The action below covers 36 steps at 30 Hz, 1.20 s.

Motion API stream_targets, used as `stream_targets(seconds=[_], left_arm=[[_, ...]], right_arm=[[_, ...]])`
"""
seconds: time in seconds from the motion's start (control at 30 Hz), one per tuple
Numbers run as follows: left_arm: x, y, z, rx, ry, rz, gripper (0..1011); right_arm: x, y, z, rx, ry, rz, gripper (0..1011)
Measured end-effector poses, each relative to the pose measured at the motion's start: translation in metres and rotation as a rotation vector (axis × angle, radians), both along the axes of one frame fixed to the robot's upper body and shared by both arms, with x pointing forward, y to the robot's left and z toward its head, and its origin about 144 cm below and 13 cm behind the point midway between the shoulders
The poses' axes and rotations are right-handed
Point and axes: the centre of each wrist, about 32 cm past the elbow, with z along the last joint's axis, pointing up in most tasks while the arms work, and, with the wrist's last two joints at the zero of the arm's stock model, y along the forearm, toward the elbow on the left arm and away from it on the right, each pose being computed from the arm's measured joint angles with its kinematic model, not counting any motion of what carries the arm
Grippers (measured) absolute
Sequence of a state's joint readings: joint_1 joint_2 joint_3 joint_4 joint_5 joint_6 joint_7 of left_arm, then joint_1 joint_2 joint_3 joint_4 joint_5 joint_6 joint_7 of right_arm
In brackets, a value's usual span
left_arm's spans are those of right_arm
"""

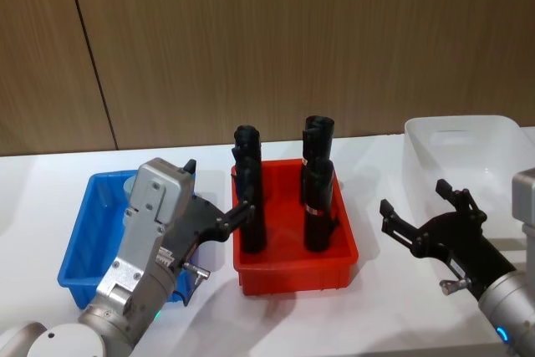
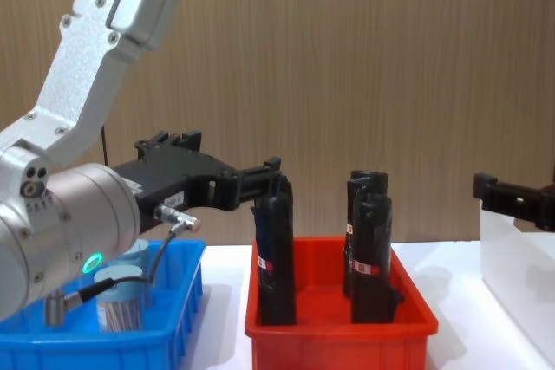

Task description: Pick the cotton swabs from the blue box and place them into the white box.

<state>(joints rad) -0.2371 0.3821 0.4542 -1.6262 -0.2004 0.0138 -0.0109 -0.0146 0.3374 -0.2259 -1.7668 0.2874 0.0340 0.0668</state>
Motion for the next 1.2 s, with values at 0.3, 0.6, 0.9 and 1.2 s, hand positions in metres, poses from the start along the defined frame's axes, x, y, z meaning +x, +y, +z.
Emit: stream_targets(seconds=[0.3, 0.6, 0.9, 1.2], left_arm=[[0.0, 0.0, 0.0, 0.0, 0.0, 0.0, 1004], [0.0, 0.0, 0.0, 0.0, 0.0, 0.0, 1004], [0.0, 0.0, 0.0, 0.0, 0.0, 0.0, 1004], [0.0, 0.0, 0.0001, 0.0, 0.0, 0.0, 1004]], right_arm=[[0.0, 0.0, 0.0, 0.0, 0.0, 0.0, 1002], [0.0, 0.0, 0.0, 0.0, 0.0, 0.0, 1002], [0.0, 0.0, 0.0, 0.0, 0.0, 0.0, 1001], [0.0, 0.0, 0.0, 0.0, 0.0, 0.0, 1002]])
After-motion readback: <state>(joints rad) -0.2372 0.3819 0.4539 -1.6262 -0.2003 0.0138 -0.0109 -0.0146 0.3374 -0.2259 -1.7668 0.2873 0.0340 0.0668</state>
